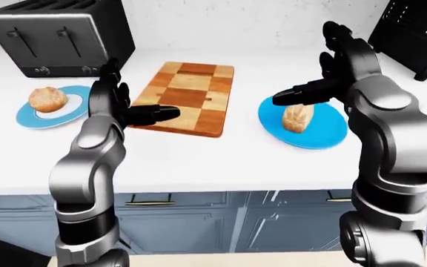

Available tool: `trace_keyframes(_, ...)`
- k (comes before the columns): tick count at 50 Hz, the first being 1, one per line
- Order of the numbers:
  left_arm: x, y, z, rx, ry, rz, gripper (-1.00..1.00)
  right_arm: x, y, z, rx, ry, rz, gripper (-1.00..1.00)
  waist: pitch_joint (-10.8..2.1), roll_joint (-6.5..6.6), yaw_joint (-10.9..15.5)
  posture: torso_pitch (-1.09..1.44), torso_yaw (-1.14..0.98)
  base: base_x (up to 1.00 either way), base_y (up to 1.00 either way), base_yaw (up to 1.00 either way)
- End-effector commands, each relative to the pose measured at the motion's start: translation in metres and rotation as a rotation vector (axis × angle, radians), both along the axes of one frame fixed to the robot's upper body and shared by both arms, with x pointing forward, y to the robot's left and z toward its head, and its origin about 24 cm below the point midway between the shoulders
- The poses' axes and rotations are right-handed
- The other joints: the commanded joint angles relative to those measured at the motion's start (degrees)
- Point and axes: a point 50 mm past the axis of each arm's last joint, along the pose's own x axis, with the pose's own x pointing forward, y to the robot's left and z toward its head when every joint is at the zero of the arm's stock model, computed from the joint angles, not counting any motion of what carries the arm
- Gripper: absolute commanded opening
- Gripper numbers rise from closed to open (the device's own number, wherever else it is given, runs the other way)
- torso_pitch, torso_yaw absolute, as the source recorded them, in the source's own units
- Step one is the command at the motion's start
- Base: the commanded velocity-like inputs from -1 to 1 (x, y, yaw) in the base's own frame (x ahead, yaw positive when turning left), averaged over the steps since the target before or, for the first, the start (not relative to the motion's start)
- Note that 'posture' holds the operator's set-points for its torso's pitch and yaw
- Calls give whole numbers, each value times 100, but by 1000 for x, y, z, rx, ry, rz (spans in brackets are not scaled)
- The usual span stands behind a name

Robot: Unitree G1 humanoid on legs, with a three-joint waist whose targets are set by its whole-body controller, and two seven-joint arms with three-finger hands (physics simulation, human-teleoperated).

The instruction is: Place all breads on the cutting board.

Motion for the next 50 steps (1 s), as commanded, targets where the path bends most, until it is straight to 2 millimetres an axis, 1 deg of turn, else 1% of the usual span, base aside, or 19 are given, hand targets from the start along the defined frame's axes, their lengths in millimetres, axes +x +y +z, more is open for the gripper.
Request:
trace_keyframes(1, -4, -1, 23, 11, -116, -1, 100, -5, -1, 22, -49, -109, 8, 100, -195, -7, 0, 0, 0, 0, 0, 0)
trace_keyframes(3, -4, 0, 23, 12, -115, 0, 100, 0, -7, 22, -50, -104, -6, 100, -183, -4, -8, 0, 0, 0, 0, 0)
trace_keyframes(7, -4, 0, 24, 12, -115, 1, 100, -2, -18, 24, -83, -82, -32, 100, -182, -17, -14, 0, 0, 0, 0, 0)
trace_keyframes(10, -3, -2, 24, 14, -115, -2, 100, -8, -18, 22, -109, -46, -8, 100, -175, -31, -2, 0, 0, 0, 0, 0)
trace_keyframes(13, -2, -3, 22, 12, -111, -5, 100, -9, -21, 20, -121, -31, -9, 100, -160, -31, -3, 0, 0, 0, 0, 0)
trace_keyframes(20, -4, -3, 21, 11, -110, -5, 100, -2, -27, 10, -122, -30, -39, 100, -155, -28, -9, 0, 0, 0, 0, 0)
trace_keyframes(22, -3, -3, 21, 11, -110, -5, 100, -1, -25, 6, -112, -33, -40, 100, -152, -22, -7, 0, 0, 0, 0, 0)
trace_keyframes(23, -3, -3, 20, 12, -110, -5, 100, 2, -25, 2, -109, -25, -39, 100, -153, -21, -5, 0, 0, 0, 0, 0)
trace_keyframes(25, -4, -3, 20, 12, -108, -3, 100, 4, -24, 0, -110, -22, -37, 100, -155, -13, -2, 0, 0, 0, 0, 0)
trace_keyframes(26, -4, -3, 19, 12, -106, -4, 100, 4, -23, -1, -110, -21, -35, 73, -160, -10, -2, 0, 0, 0, 0, 0)
trace_keyframes(32, -5, -1, 19, 12, -106, 1, 100, 6, -19, -6, -118, -11, -29, 76, -171, 1, 1, 0, 0, 0, 0, 0)
trace_keyframes(33, -5, -1, 19, 12, -106, 1, 100, 7, -19, -7, -119, -8, -29, 82, -172, 1, 0, 0, 0, 0, 0, 0)
trace_keyframes(35, -5, 0, 18, 12, -104, 1, 100, 8, -19, -8, -119, -6, -30, 75, -173, 2, 0, 0, 0, 0, 0, 0)
trace_keyframes(37, -4, 0, 18, 12, -104, 3, 100, 9, -17, -8, -125, -4, -28, 85, -179, 1, 3, 0, 0, 0, 0, 0)
trace_keyframes(43, -5, 0, 18, 13, -105, 2, 100, 16, -15, -14, -157, 5, -26, 71, -189, 6, 5, 0, 0, 0, 0, 0)
trace_keyframes(46, -4, -1, 19, 13, -105, 0, 100, 22, -16, -15, -174, 13, -29, 73, -201, 6, 3, 0, 0, 0, 0, 0)
trace_keyframes(47, -4, -2, 19, 13, -105, -2, 100, 24, -15, -17, -183, 19, -28, 70, -204, 7, 3, 0, 0, 0, 0, 0)
trace_keyframes(49, -4, -2, 19, 14, -105, -2, 100, 27, -15, -19, -188, 25, -27, 73, -210, 11, 4, 0, 0, 0, 0, 0)
trace_keyframes(50, -4, -2, 20, 14, -106, -3, 100, 30, -16, -20, -189, 30, -30, 77, -214, 12, 4, 0, 0, 0, 0, 0)
